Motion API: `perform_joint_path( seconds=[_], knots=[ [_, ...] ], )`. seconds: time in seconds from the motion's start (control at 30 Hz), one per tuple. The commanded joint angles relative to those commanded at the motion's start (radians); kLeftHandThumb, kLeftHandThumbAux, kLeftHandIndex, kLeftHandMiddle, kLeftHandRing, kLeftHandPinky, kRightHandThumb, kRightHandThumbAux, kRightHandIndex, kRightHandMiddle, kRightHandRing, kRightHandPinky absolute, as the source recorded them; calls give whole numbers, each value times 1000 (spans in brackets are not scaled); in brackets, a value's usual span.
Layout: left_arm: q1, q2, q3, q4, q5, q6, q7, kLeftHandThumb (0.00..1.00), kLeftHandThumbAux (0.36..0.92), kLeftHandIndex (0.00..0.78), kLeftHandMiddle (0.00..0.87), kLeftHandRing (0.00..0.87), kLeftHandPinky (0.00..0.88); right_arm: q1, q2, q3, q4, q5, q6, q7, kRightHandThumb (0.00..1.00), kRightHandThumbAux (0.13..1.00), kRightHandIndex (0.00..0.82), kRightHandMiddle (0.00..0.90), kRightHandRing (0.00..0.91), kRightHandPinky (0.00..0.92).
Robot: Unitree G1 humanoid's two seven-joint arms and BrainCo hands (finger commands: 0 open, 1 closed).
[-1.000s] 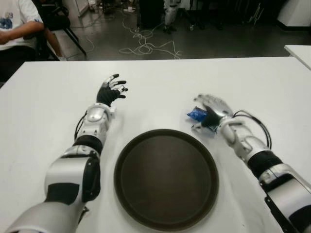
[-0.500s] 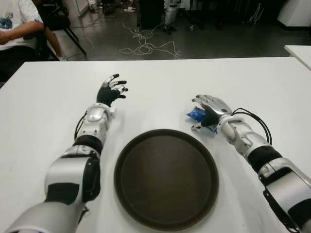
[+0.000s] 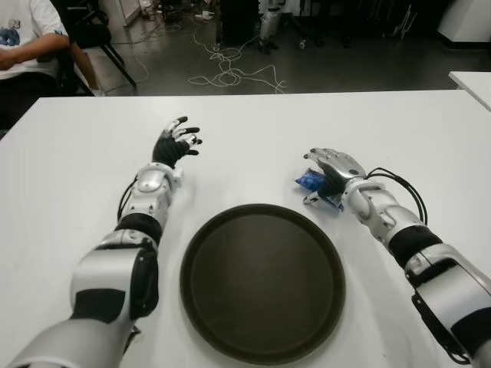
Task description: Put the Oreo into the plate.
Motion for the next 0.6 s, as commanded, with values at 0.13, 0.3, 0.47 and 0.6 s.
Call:
perform_joint_path(
  seconds=[0.13,0.3,0.47,0.6],
  knots=[
    [0,0,0,0,0,-1,-2,310,774,150,289,353,445,-10,4,0,24,8,1,-3,0,709,0,0,0,0],
    [1,1,1,1,-1,-3,-4,302,771,152,292,355,449,-18,10,-1,43,11,10,-9,0,699,0,0,0,15],
    [2,2,2,1,0,-6,-2,290,792,157,297,358,449,-25,9,0,51,11,16,-5,0,685,4,0,4,50],
    [4,1,2,1,1,-10,-1,265,796,157,294,357,448,-35,6,12,41,-2,45,33,0,680,29,22,33,71]
  ],
)
